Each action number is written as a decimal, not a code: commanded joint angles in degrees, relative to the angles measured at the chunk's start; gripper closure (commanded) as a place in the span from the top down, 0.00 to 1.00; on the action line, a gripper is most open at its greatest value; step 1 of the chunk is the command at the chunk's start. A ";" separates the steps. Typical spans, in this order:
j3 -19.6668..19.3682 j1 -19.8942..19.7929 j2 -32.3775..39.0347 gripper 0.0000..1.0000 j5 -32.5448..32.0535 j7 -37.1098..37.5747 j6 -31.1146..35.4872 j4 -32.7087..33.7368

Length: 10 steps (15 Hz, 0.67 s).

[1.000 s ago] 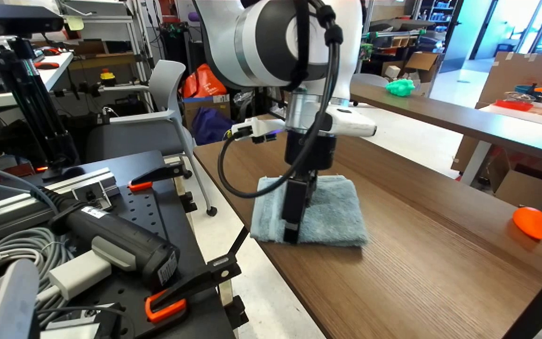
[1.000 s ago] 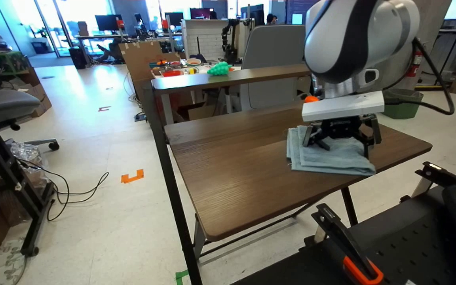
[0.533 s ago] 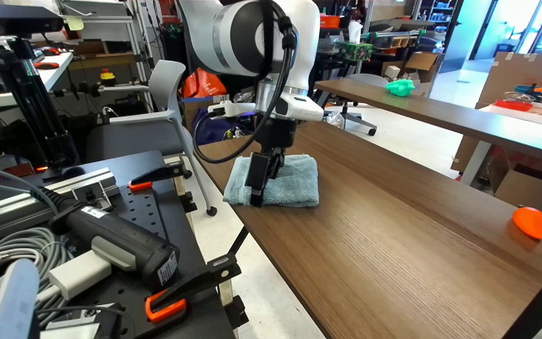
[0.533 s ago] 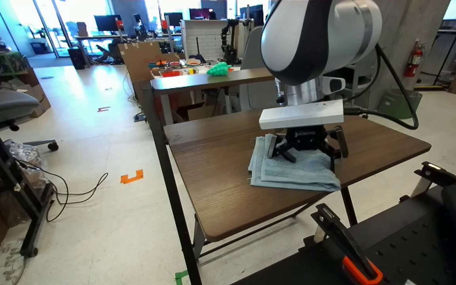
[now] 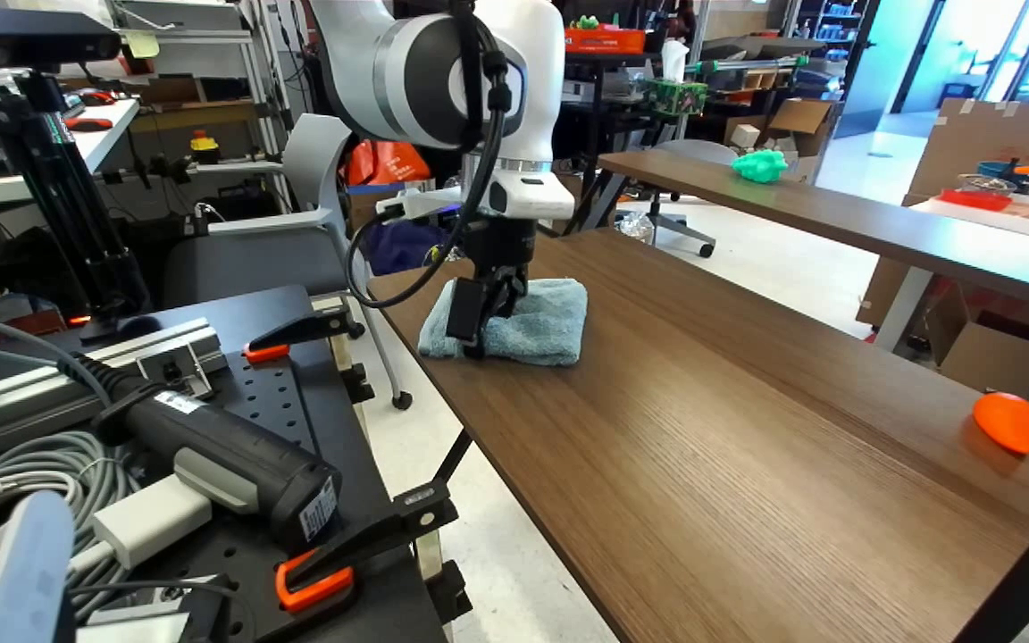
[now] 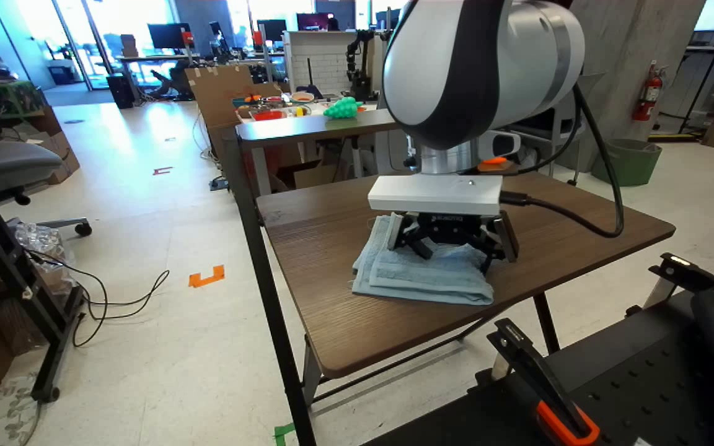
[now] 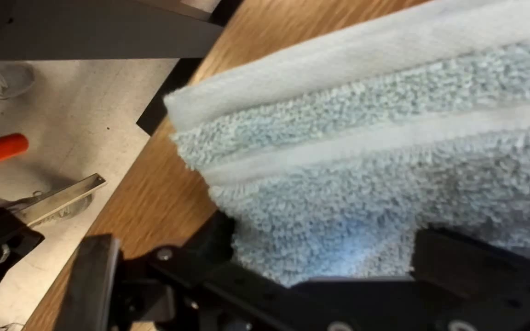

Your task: Use the blue towel to wipe the table

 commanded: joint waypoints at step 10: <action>4.90 -7.82 13.05 1.00 19.32 5.17 -5.82 24.60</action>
